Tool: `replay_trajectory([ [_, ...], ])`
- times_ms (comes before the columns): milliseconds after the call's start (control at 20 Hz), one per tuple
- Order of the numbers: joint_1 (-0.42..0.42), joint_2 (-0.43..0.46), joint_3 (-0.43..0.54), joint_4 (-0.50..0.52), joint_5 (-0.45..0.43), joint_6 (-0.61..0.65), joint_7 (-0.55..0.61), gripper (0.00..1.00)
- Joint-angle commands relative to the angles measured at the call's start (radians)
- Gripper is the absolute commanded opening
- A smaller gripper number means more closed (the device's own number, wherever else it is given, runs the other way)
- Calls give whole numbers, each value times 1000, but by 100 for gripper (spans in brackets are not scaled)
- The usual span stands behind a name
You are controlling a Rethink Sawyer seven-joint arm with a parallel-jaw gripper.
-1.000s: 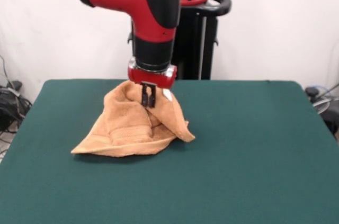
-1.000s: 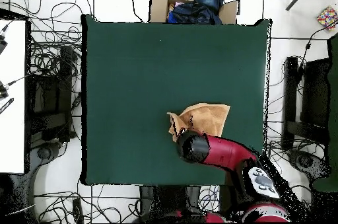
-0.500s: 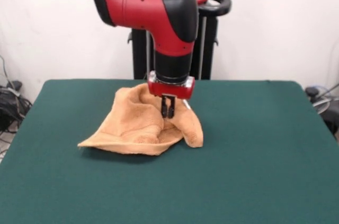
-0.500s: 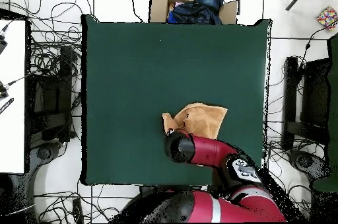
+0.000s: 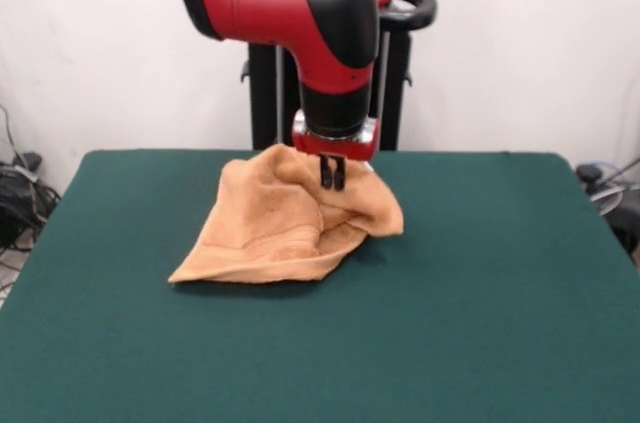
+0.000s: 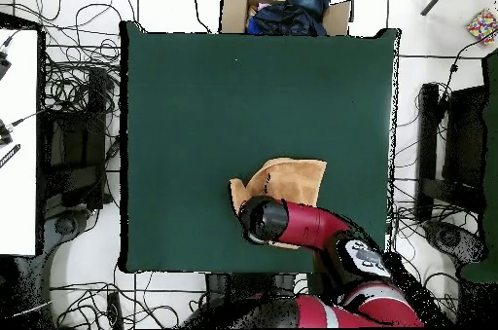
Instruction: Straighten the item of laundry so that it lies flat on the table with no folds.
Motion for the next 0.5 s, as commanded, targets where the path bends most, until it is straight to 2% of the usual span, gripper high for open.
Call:
replay_trajectory([
  [50, -28, 42, 72, 39, 13, 124, 58, 0],
  [150, -45, 12, 69, 77, -11, 111, 45, 0],
  [500, -104, 75, 43, 102, -108, 59, -5, 0],
])
